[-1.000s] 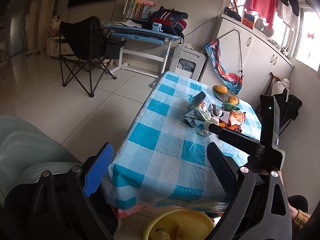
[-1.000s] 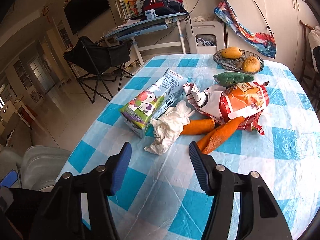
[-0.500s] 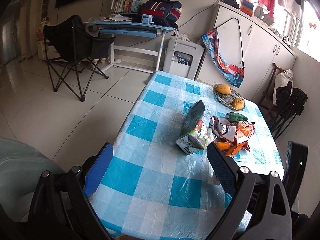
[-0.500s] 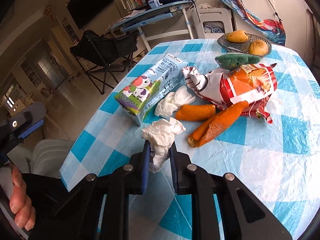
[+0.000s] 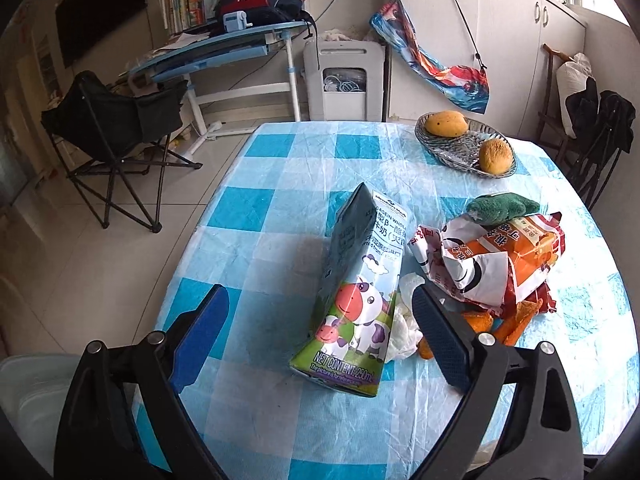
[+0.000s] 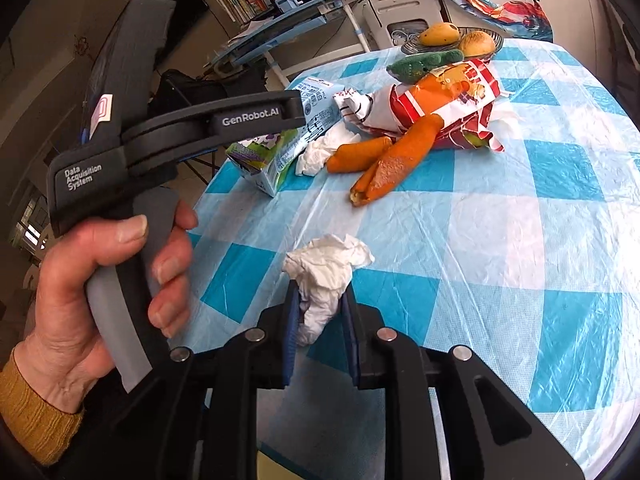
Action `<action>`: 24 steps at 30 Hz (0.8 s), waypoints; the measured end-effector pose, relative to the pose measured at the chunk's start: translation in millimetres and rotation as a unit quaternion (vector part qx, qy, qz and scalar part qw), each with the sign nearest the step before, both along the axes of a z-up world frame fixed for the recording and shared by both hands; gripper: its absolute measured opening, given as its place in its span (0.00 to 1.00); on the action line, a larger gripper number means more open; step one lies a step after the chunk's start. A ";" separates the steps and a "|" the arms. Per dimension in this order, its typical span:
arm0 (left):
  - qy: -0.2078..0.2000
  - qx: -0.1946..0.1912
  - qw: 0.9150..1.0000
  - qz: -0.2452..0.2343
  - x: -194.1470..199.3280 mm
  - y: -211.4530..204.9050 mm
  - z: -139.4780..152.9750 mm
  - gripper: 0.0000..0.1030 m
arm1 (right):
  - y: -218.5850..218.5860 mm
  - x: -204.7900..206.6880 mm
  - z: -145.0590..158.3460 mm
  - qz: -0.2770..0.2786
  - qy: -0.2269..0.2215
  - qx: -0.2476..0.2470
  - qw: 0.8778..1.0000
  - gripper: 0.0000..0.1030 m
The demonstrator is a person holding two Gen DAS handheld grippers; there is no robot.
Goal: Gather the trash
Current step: 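Drop the milk carton and tissue into the yellow basin, opening both grippers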
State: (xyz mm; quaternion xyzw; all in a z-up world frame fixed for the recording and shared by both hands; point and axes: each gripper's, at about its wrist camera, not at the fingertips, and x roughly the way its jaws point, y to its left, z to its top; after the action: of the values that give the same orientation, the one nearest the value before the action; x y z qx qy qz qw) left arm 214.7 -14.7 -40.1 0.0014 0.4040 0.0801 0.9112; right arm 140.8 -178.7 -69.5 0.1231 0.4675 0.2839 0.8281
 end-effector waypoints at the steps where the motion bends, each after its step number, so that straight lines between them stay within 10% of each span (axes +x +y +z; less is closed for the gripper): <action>1: 0.004 -0.011 1.000 0.000 3.6 2.9 -1.8 0.65 | -0.2 0.9 0.1 0.000 0.000 0.001 1.000 0.21; 4: 0.020 -0.052 0.998 -0.003 8.2 14.3 -8.7 0.39 | -1.8 1.0 -0.4 0.002 -0.001 0.001 1.000 0.21; 24: -0.035 -0.085 0.996 -0.013 -109.9 31.3 18.7 0.37 | -12.9 -57.9 17.5 0.001 -0.037 0.023 0.999 0.21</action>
State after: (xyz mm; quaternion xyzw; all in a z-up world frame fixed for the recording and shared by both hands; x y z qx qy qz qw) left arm 104.8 16.6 -21.4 -0.0742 0.3774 0.0337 0.9225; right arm 82.8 -191.6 -52.0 0.1307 0.4298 0.2994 0.8418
